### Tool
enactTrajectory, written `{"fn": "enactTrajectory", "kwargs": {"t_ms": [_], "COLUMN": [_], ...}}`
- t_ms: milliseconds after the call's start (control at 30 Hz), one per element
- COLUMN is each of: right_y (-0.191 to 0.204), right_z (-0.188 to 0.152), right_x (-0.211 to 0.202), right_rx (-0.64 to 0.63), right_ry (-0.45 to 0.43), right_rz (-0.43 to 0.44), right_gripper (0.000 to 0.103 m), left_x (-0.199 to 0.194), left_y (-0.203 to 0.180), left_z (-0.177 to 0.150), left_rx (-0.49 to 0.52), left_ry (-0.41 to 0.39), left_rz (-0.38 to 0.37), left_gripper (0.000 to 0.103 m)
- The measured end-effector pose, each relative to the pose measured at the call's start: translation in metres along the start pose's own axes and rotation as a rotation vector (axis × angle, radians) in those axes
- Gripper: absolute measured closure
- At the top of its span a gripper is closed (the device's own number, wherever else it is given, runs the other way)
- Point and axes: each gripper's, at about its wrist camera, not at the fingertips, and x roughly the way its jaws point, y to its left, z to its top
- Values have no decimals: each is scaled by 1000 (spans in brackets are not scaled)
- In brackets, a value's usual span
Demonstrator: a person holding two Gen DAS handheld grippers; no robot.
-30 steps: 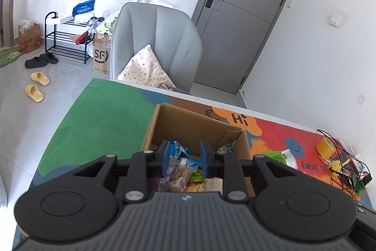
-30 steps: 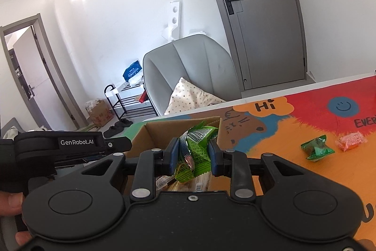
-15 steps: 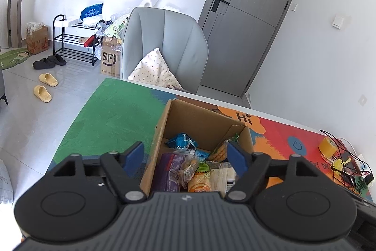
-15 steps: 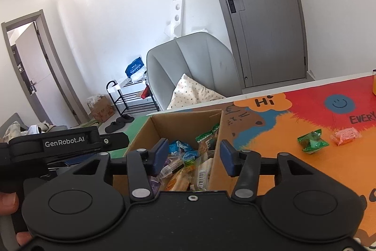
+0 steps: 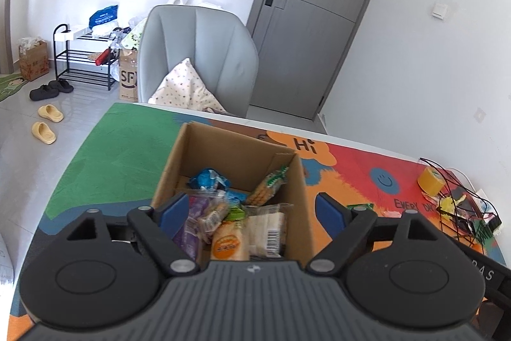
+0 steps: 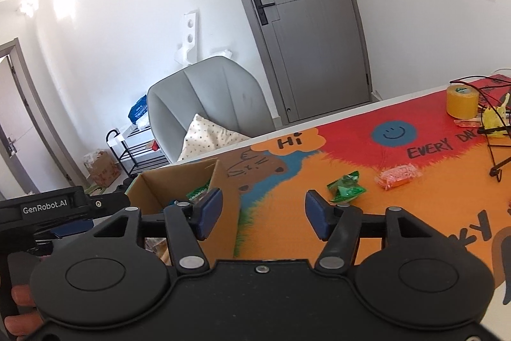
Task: Organize snacks
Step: 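Move both open tools back over the remaining snacks on the table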
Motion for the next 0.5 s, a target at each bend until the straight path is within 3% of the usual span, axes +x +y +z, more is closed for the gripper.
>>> {"fn": "enactTrajectory", "kwargs": {"t_ms": [333, 500], "right_y": [-38, -58], "right_z": [2, 7], "right_x": [-8, -14], "right_rx": [39, 47], "right_ry": [-5, -24], "right_rz": [-80, -117], "right_gripper": [41, 31], "left_x": [17, 31], "left_y": [-45, -75], "left_z": [-3, -3], "left_rx": [61, 103], "left_ry": [34, 53], "left_rz": [-70, -107], "left_gripper": [18, 18]}}
